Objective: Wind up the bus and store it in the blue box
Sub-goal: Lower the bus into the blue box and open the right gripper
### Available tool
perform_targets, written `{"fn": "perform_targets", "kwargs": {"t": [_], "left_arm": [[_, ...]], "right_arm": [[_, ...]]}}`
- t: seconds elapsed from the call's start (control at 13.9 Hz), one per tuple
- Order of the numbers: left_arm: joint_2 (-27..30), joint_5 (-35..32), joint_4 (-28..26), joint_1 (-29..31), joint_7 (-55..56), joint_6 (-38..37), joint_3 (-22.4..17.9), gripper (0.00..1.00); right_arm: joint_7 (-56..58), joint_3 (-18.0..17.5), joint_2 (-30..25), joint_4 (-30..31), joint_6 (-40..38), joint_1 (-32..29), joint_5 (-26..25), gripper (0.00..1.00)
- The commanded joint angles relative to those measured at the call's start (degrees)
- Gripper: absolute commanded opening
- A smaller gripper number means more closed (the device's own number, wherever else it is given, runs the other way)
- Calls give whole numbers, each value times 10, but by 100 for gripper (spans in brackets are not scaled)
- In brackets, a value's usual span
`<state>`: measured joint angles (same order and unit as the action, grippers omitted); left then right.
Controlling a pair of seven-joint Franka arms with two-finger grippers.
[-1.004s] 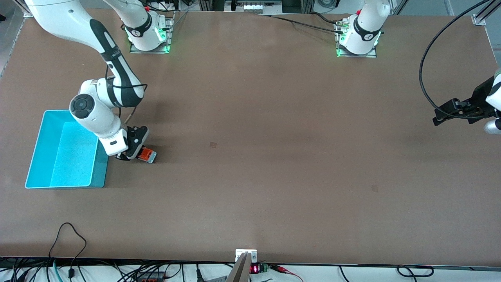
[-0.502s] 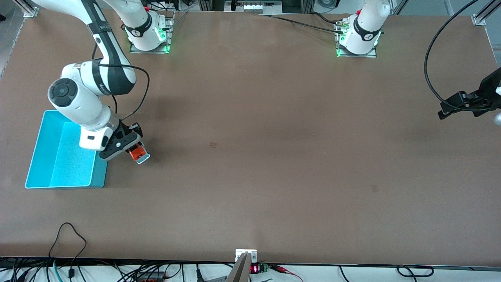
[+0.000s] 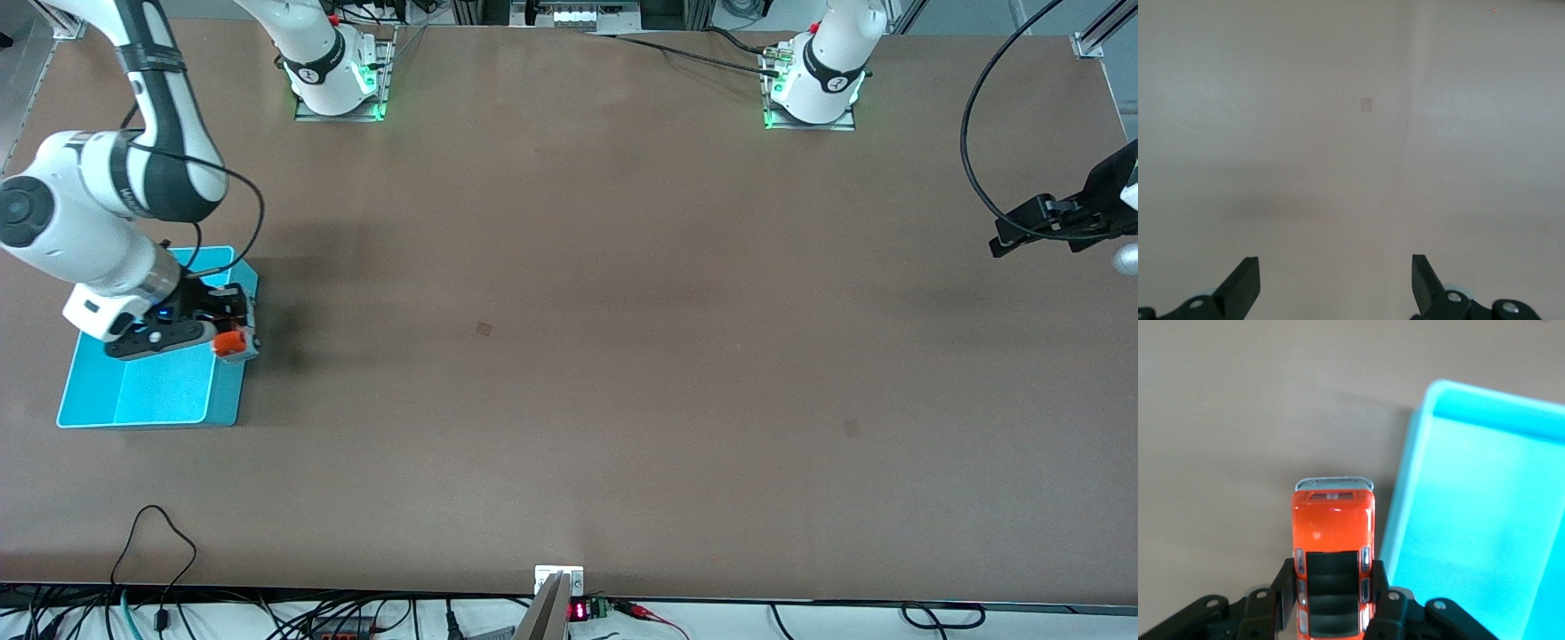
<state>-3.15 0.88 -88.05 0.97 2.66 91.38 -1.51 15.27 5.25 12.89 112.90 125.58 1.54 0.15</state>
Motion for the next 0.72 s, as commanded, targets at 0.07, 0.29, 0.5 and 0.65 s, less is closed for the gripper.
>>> {"fn": "perform_targets", "kwargs": {"t": [0.07, 0.29, 0.5, 0.65], "left_arm": [[9, 1, 1, 0, -8, 3, 35, 100], [14, 0, -4, 5, -8, -4, 37, 100], [17, 1, -4, 10, -6, -21, 38, 100], [17, 2, -8, 12, -2, -17, 38, 100]], "right_arm": [[-6, 41, -1, -18, -62, 1, 17, 1], [24, 82, 19, -18, -55, 0, 12, 1], [48, 107, 49, -18, -13, 0, 6, 2], [92, 116, 75, -15, 29, -6, 6, 4]]}}
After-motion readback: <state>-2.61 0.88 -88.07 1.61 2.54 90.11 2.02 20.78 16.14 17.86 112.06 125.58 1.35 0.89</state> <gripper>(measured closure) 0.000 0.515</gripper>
